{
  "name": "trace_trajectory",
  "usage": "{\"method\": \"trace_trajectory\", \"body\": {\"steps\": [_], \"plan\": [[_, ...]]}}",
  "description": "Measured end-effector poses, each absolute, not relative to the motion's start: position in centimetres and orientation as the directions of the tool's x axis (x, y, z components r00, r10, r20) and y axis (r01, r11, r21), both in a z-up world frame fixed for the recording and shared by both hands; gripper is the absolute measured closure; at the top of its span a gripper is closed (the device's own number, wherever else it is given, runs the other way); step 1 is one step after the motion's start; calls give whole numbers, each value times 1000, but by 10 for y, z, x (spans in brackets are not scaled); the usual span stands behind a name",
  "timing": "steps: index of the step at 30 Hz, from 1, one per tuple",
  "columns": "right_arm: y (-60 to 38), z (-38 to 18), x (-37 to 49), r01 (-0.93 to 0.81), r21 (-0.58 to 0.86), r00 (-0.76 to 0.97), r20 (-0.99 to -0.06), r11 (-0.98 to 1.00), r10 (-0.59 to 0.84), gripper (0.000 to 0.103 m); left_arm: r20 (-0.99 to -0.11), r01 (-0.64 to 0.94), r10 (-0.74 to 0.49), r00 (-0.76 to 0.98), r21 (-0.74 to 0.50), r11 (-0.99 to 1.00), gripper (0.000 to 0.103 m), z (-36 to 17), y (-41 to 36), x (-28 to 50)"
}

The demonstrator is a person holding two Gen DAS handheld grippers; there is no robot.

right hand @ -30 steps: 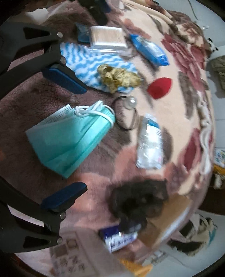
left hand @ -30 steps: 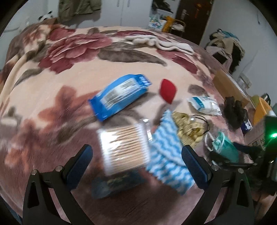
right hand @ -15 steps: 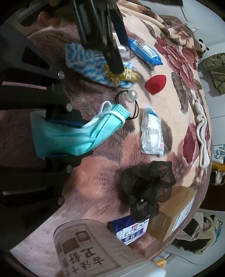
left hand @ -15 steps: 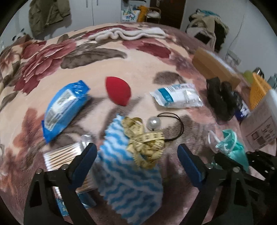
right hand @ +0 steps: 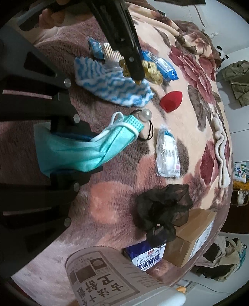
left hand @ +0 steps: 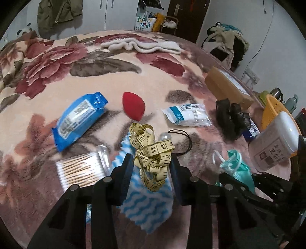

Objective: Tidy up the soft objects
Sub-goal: 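Grasp the light-blue mask with the right tool while the left tool grasps the yellow tape measure, then carry the mask and tape measure over the orange basket with both tools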

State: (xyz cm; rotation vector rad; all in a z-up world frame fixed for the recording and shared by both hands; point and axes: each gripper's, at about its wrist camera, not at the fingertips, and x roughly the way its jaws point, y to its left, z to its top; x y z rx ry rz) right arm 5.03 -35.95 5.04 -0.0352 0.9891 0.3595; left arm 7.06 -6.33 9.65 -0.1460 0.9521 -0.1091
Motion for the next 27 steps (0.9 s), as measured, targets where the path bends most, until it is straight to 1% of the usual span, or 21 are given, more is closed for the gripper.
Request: {"method": "trace_trajectory", "body": {"steps": [6, 14, 22, 27], "plan": [[-352, 62, 43, -312, 142, 506, -812, 939, 291, 78, -812, 31, -153, 563, -165, 986, 64, 108, -54, 46], [-354, 78, 32, -309, 141, 522, -802, 941, 291, 78, -823, 62, -152, 547, -141, 988, 64, 111, -62, 19], [-362, 83, 23, -294, 146, 510, -812, 945, 284, 78, -830, 69, -137, 540, -119, 991, 64, 115, -80, 12], [-373, 95, 19, -290, 147, 526, -801, 946, 286, 78, -830, 62, -148, 538, -136, 989, 64, 124, -88, 16]]}}
